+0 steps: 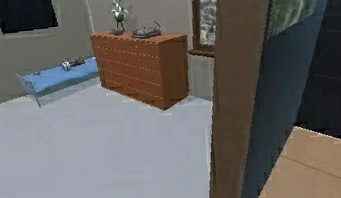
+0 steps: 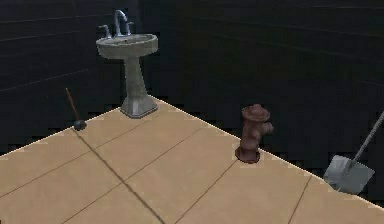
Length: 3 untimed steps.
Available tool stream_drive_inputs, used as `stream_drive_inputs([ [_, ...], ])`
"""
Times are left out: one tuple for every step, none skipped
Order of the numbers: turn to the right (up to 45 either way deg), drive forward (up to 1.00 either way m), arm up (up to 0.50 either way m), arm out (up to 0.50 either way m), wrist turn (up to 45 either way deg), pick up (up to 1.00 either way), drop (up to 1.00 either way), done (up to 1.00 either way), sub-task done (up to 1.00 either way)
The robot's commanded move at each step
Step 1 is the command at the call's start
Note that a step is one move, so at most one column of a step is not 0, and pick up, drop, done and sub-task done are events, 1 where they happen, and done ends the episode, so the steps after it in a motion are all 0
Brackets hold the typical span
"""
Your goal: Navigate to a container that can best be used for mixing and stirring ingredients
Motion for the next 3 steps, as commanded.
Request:
stream_drive_inputs([
  [-21.0,0.0,0.0,0.0,0.0,0.0,0.0,0.0,0.0],
  [0.0,1.0,0.0,0.0,0.0,0.0,0.0,0.0,0.0],
  [0.0,1.0,0.0,0.0,0.0,0.0,0.0,0.0,0.0],
])
